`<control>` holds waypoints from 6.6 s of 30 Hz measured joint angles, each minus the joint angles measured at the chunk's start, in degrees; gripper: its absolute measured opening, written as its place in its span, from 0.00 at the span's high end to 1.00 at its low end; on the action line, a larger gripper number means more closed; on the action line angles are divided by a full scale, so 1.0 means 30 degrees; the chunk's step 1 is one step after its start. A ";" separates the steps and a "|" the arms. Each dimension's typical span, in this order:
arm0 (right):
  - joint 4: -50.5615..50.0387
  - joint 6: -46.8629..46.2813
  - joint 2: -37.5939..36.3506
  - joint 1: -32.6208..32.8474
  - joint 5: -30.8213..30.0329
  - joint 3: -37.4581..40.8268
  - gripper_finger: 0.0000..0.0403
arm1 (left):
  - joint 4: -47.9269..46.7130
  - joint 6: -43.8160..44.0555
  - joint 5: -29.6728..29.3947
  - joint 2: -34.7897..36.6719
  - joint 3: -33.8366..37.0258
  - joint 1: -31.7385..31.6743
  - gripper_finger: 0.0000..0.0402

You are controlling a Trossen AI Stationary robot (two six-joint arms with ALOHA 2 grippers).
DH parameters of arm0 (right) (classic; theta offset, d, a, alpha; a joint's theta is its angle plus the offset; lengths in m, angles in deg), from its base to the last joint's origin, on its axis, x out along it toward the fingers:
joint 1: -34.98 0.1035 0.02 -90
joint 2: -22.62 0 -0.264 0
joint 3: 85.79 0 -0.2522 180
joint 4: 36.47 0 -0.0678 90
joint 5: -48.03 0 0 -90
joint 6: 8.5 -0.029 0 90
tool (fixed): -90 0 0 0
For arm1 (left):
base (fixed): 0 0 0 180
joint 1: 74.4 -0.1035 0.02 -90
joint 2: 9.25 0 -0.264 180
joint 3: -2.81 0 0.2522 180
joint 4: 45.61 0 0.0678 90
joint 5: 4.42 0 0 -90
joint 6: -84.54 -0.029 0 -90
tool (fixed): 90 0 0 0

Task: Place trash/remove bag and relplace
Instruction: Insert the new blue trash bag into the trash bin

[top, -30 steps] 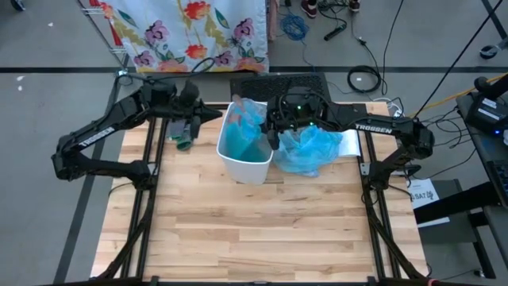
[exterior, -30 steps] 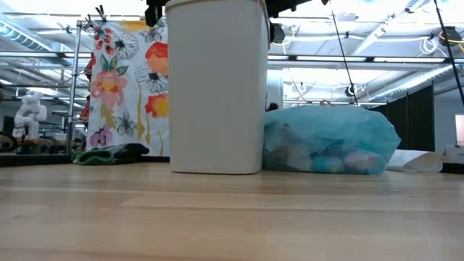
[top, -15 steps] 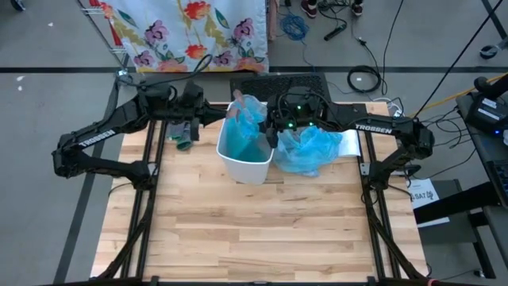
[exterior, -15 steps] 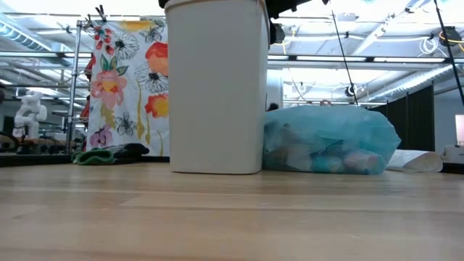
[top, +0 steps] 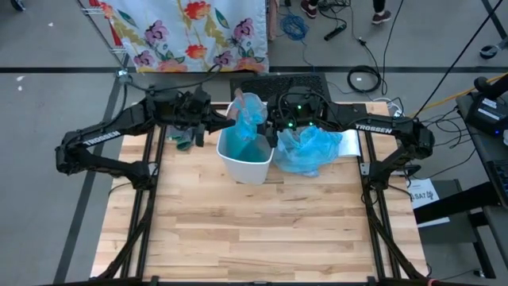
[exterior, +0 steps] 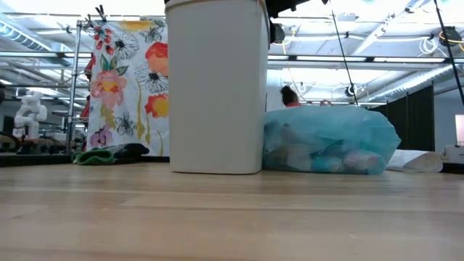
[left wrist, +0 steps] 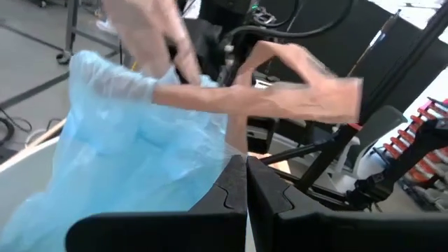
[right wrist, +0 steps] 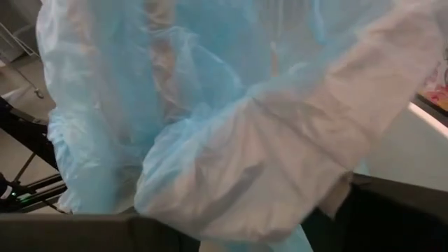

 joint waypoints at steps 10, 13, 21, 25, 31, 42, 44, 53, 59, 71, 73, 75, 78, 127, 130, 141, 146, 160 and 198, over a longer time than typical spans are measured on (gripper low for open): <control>0.0015 0.0058 0.0000 -0.0007 -0.0569 0.0000 0.54 | 0.0293 0.0769 -0.0021 -0.0199 0.0015 0.0938 1.00; 0.0015 0.0048 0.0000 -0.0007 -0.0670 0.0000 0.54 | 0.0520 0.0761 -0.0038 -0.0127 0.0015 0.1145 1.00; 0.0153 0.0011 0.0000 -0.0007 -0.0663 0.0000 0.54 | 0.3191 0.1285 -0.0080 -0.0733 0.0015 0.1481 0.96; 0.0146 0.0004 0.0000 -0.0007 -0.0663 0.0000 0.54 | 0.3975 0.1291 -0.0159 -0.0747 0.0015 0.1482 0.84; 0.0122 0.0004 0.0000 -0.0007 -0.0663 0.0000 0.54 | 0.3955 0.1079 0.0510 -0.0761 0.0015 0.1495 0.68; -0.0006 0.0012 0.0000 -0.0012 -0.0663 0.0000 0.54 | -0.0610 -0.0527 -0.5691 -0.0070 -0.1848 0.2627 0.69; -0.0088 0.0061 0.0000 -0.0015 -0.0663 0.0000 0.54 | -0.2264 -0.0737 -0.7161 -0.0071 -0.2443 0.3253 0.69; -0.0002 0.0135 0.0000 -0.0007 -0.0663 0.0000 0.54 | -0.4482 -0.0718 -1.2989 -0.0688 -0.2849 0.5494 0.70; 0.0116 0.0137 0.0000 -0.0015 -0.0663 0.0000 0.54 | -0.4198 -0.1195 -1.3283 -0.1328 -0.2849 0.5377 0.70; 0.0168 -0.0003 0.0000 -0.0004 -0.0662 0.0000 0.54 | -0.3380 -0.1418 -1.2586 -0.1662 -0.2841 0.4998 0.70; 0.0168 -0.0003 0.0000 0.0128 -0.0656 0.0000 0.54 | -0.3819 -0.1284 -1.2757 -0.1676 -0.2841 0.4815 0.71; 0.0160 -0.0011 0.0000 0.0253 -0.0572 0.0000 0.54 | -0.4032 -0.1296 -1.3193 -0.1793 -0.2841 0.4628 0.78; 0.0104 -0.0071 0.0000 0.0495 -0.0458 0.0000 0.54 | -0.3975 -0.2210 -1.3384 -0.1891 -0.2836 0.4499 0.94; -0.3403 -0.5909 -0.5846 -0.2473 -0.3580 0.0000 0.54 | -0.9442 -0.4349 -1.2795 0.1377 -0.2827 0.4293 1.00; -0.3134 -0.6386 -0.5996 -0.1545 -0.3633 0.0000 0.54 | -0.9478 -0.4481 -1.2801 0.1424 -0.2827 0.4293 1.00; -0.0751 -0.5934 -0.4652 0.1082 -0.4940 0.0000 0.92 | -0.9214 -0.5369 -1.2437 0.1402 -0.2827 0.4293 1.00; 0.1587 -0.5956 -0.3702 0.1330 -0.4920 0.0000 0.98 | -0.9206 -0.5369 -1.2429 0.1391 -0.2827 0.4297 1.00; -0.8283 -0.5543 0.0401 0.1180 -0.1892 -0.6203 1.00 | -0.8437 -0.5934 -1.2856 0.1198 -0.2827 0.4300 1.00; -1.4269 -0.4353 0.2023 0.2929 -0.3590 -1.2692 1.00 | -1.0674 -0.5115 -1.5089 0.1048 -0.2827 0.3986 1.00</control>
